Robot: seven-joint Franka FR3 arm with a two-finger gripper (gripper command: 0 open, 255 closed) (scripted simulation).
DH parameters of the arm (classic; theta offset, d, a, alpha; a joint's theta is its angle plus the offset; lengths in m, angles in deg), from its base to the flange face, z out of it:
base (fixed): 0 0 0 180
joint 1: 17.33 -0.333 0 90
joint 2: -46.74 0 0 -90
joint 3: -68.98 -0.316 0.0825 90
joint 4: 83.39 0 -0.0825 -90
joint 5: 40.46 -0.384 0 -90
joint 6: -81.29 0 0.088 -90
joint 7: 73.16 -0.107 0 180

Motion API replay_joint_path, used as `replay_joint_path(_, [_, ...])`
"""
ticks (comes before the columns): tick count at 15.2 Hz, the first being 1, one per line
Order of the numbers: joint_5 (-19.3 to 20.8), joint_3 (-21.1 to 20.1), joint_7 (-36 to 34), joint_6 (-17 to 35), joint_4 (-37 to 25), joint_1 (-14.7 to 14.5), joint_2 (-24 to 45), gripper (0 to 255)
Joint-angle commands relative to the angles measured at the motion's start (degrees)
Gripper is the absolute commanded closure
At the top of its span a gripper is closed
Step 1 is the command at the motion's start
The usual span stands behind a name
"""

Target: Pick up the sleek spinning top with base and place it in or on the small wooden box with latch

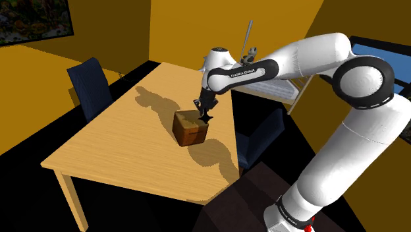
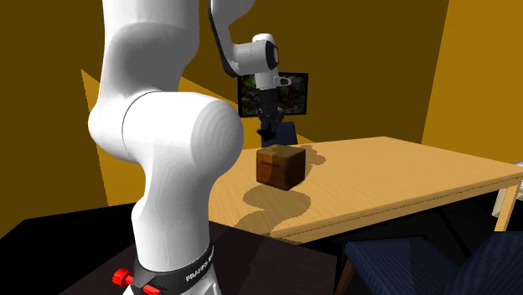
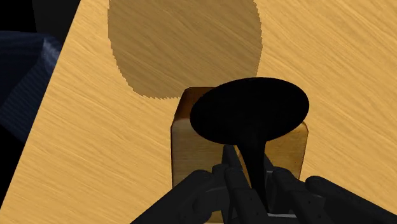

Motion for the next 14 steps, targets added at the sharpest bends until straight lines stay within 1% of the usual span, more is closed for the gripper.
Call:
replay_joint_path(1, [0.9, 0.4, 0.5, -1.1, -5.3, 0.3, 4.2, 255])
replay_joint_path(5, [2.1, 1.4, 2.0, -4.0, -16.3, 0.7, 12.4, 255])
replay_joint_path(6, [2.5, 1.7, 2.5, -5.2, -20.6, 0.8, 15.5, 255])
replay_joint_path(14, [3.5, 2.1, 1.5, -0.1, -17.9, 0.6, 18.0, 255])
